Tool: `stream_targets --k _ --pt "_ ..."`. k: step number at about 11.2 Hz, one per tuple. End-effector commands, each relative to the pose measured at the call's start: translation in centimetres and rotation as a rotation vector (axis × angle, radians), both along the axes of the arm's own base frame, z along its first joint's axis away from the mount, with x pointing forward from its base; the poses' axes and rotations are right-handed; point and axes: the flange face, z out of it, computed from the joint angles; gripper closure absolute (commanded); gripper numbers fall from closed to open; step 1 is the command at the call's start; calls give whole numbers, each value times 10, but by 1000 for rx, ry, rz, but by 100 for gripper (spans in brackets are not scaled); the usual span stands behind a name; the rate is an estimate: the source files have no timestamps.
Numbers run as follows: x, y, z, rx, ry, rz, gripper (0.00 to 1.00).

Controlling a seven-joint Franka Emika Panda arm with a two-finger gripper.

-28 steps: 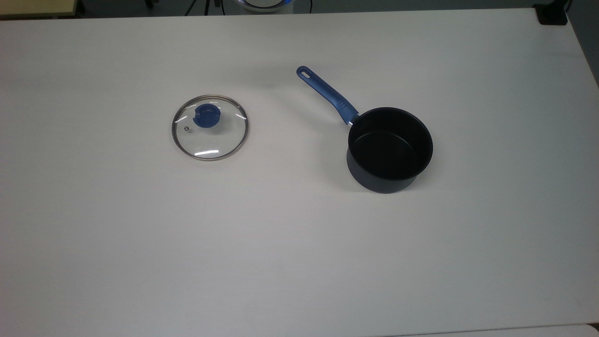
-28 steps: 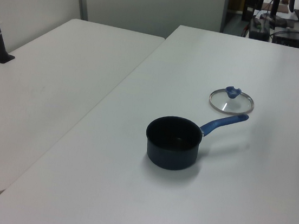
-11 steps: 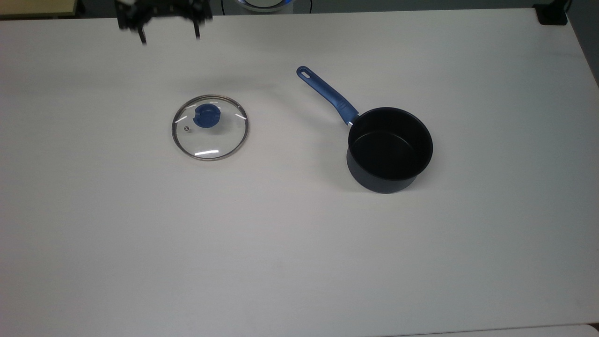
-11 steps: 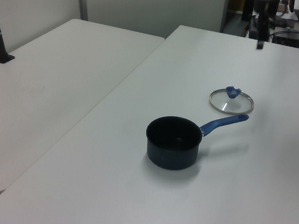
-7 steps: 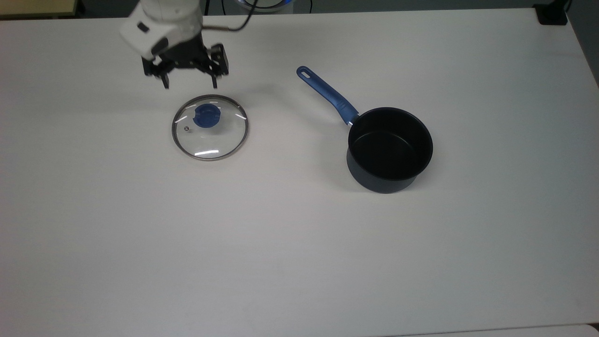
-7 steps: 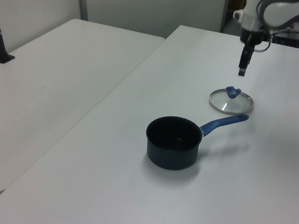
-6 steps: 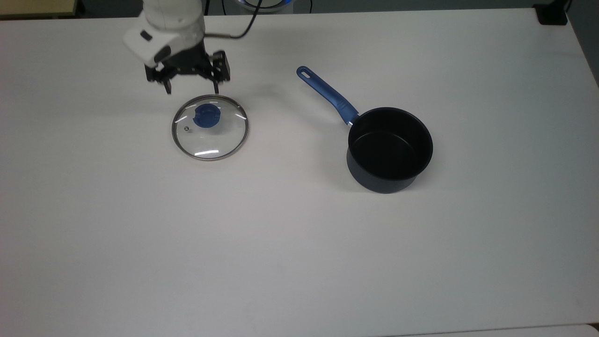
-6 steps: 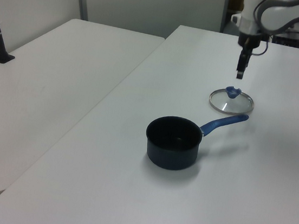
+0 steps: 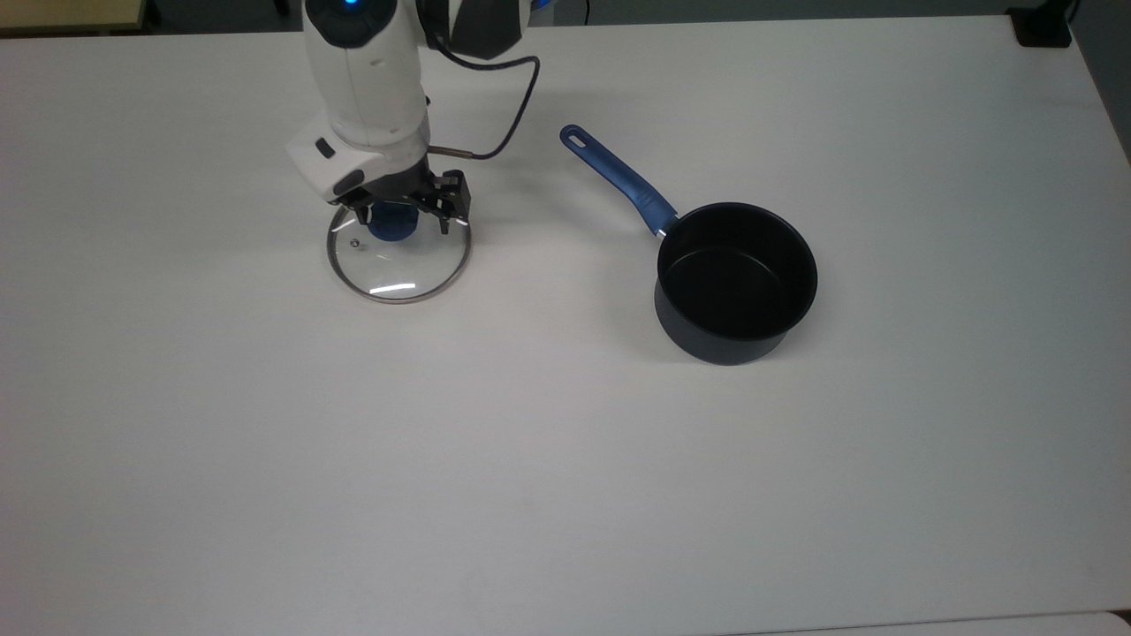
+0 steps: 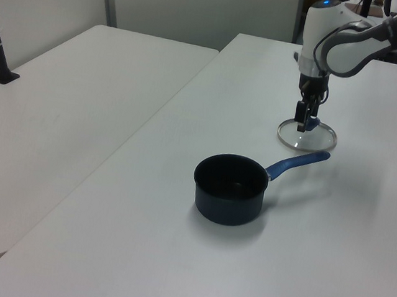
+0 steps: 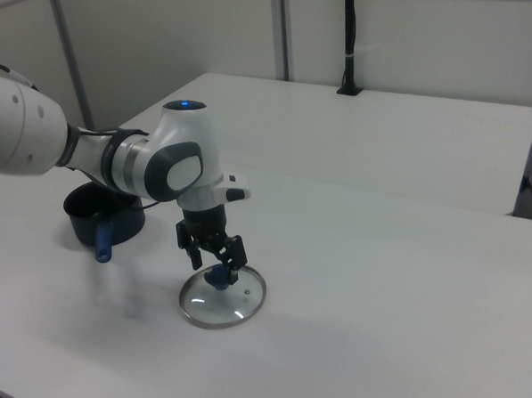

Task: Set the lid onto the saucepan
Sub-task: 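Move the open gripper down over the blue knob of the glass lid, then close the gripper on the blue knob and lift the lid, then carry the lid over the saucepan opening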

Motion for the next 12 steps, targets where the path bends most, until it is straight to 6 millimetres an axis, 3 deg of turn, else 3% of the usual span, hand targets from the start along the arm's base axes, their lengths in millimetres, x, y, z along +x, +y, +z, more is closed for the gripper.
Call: stream_targets --k 1,3,5,9,10,12 --pt "7 0 -12 -29 -28 7 10" --pt "7 0 -14 -29 -25 6 51" --pt "7 5 -3 -29 -37 -44 69" --pt "6 49 73 -22 -17 0 70" --pt "7 67 84 -19 -20 4 70" --pt "23 108 124 -10 -57 -23 70"
